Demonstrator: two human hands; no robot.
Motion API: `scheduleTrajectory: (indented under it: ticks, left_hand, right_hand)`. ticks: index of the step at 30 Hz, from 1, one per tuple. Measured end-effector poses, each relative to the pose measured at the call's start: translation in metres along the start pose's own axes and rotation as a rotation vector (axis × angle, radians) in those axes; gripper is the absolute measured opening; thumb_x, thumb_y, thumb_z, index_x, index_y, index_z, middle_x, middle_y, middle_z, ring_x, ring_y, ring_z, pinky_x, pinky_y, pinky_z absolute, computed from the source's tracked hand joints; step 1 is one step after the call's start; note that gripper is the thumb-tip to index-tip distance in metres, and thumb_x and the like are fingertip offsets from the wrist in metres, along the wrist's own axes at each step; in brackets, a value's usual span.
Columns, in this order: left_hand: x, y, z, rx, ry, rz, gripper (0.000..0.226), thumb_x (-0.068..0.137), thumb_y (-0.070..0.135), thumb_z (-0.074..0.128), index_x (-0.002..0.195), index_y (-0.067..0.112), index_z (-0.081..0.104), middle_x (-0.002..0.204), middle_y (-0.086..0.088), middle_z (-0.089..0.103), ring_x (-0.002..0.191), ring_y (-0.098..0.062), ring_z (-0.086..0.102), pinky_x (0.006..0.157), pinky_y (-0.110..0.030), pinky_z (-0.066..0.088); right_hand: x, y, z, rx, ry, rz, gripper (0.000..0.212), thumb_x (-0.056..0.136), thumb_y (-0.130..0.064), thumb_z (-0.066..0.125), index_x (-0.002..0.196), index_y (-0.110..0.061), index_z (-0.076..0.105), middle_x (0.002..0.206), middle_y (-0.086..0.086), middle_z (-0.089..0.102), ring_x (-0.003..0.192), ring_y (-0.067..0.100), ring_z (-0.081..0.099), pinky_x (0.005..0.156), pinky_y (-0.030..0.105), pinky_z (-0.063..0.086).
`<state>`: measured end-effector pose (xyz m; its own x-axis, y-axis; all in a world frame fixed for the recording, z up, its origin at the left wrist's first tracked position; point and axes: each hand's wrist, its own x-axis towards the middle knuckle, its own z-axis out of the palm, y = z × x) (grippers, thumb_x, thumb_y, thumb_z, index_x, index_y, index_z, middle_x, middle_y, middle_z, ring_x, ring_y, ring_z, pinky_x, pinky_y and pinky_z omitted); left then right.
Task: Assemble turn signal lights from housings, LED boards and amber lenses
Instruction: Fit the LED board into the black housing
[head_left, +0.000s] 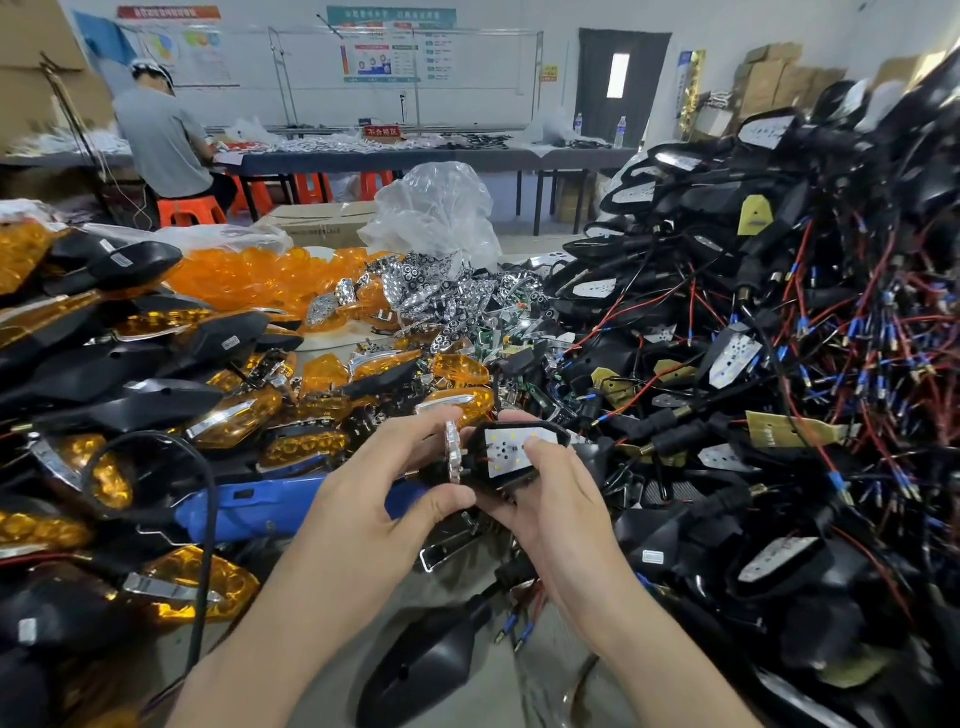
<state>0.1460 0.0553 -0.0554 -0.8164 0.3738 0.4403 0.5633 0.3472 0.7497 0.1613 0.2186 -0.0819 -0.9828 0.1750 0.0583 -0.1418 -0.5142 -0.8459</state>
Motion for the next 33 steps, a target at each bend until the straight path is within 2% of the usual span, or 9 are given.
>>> scheduleTrajectory:
  ticks: [3,7,10,12,16,18,22,27,33]
  left_hand:
    - [0.001,0.000,0.001,0.054,-0.003,0.050,0.053,0.081,0.042,0.066,0.129,0.054,0.049,0.126,0.035,0.056,0.119,0.018,0.049,0.092,0.002,0.034]
    - [0.000,-0.002,0.002,0.163,-0.019,0.122,0.055,0.085,0.048,0.059,0.139,0.044,0.048,0.130,0.027,0.053,0.122,0.008,0.052,0.097,-0.009,0.040]
    - [0.000,-0.002,0.006,0.268,0.004,0.181,0.056,0.087,0.046,0.058,0.141,0.041,0.045,0.128,0.028,0.050,0.112,0.005,0.056,0.091,-0.016,0.046]
    - [0.001,-0.002,0.008,0.350,0.033,0.222,0.057,0.087,0.043,0.058,0.141,0.039,0.042,0.124,0.026,0.048,0.101,0.001,0.056,0.084,-0.020,0.047]
    - [0.002,-0.002,0.011,0.395,0.055,0.258,0.053,0.092,0.044,0.058,0.142,0.034,0.043,0.121,0.024,0.046,0.093,0.004,0.050,0.072,-0.017,0.045]
    - [0.002,-0.002,0.011,0.411,0.042,0.265,0.051,0.093,0.045,0.055,0.142,0.034,0.043,0.122,0.024,0.045,0.093,0.001,0.053,0.065,-0.022,0.051]
    - [0.002,0.001,0.011,0.446,-0.003,0.265,0.053,0.092,0.044,0.048,0.143,0.039,0.038,0.122,0.026,0.042,0.092,0.002,0.052,0.057,-0.031,0.055]
    - [0.002,0.002,0.009,0.479,-0.020,0.249,0.053,0.093,0.044,0.047,0.144,0.037,0.036,0.122,0.024,0.042,0.080,-0.007,0.058,0.053,-0.038,0.055]
    - [0.004,-0.003,0.006,0.454,-0.046,0.292,0.052,0.097,0.048,0.049,0.146,0.039,0.032,0.121,0.022,0.041,0.092,0.000,0.051,0.058,-0.036,0.057]
  right_hand:
    - [-0.001,-0.001,0.001,-0.031,0.014,-0.014,0.039,0.085,-0.026,0.046,0.114,-0.017,0.070,0.114,0.015,0.074,0.108,0.025,0.071,0.077,0.031,0.060]
    - [-0.006,-0.001,0.004,-0.098,0.015,-0.037,0.036,0.091,-0.025,0.044,0.118,-0.018,0.067,0.120,0.015,0.071,0.113,0.027,0.068,0.081,0.033,0.058]
    - [-0.009,-0.002,0.005,-0.140,-0.003,-0.038,0.029,0.106,-0.013,0.038,0.121,-0.018,0.064,0.124,0.015,0.069,0.112,0.025,0.068,0.080,0.032,0.058]
    - [-0.010,-0.003,0.005,-0.163,-0.026,-0.043,0.031,0.108,-0.011,0.036,0.122,-0.019,0.063,0.124,0.011,0.070,0.109,0.021,0.069,0.078,0.028,0.057]
    - [-0.011,-0.003,0.007,-0.190,-0.030,-0.069,0.031,0.094,-0.026,0.045,0.116,-0.029,0.067,0.122,0.004,0.072,0.115,0.021,0.067,0.078,0.027,0.056]
    - [-0.010,-0.003,0.007,-0.191,-0.023,-0.071,0.032,0.089,-0.029,0.045,0.108,-0.035,0.069,0.122,0.005,0.072,0.117,0.023,0.066,0.079,0.027,0.056]
    - [-0.010,-0.002,0.005,-0.240,-0.048,-0.093,0.033,0.089,-0.032,0.043,0.109,-0.039,0.068,0.123,0.002,0.071,0.117,0.019,0.066,0.082,0.028,0.056]
    - [-0.012,-0.002,0.002,-0.315,-0.098,-0.136,0.032,0.092,-0.032,0.041,0.112,-0.038,0.065,0.116,-0.003,0.072,0.108,0.012,0.068,0.083,0.027,0.057]
    - [-0.012,-0.003,0.001,-0.319,-0.123,-0.120,0.033,0.093,-0.029,0.041,0.117,-0.030,0.064,0.112,0.008,0.072,0.099,0.010,0.069,0.082,0.026,0.057]
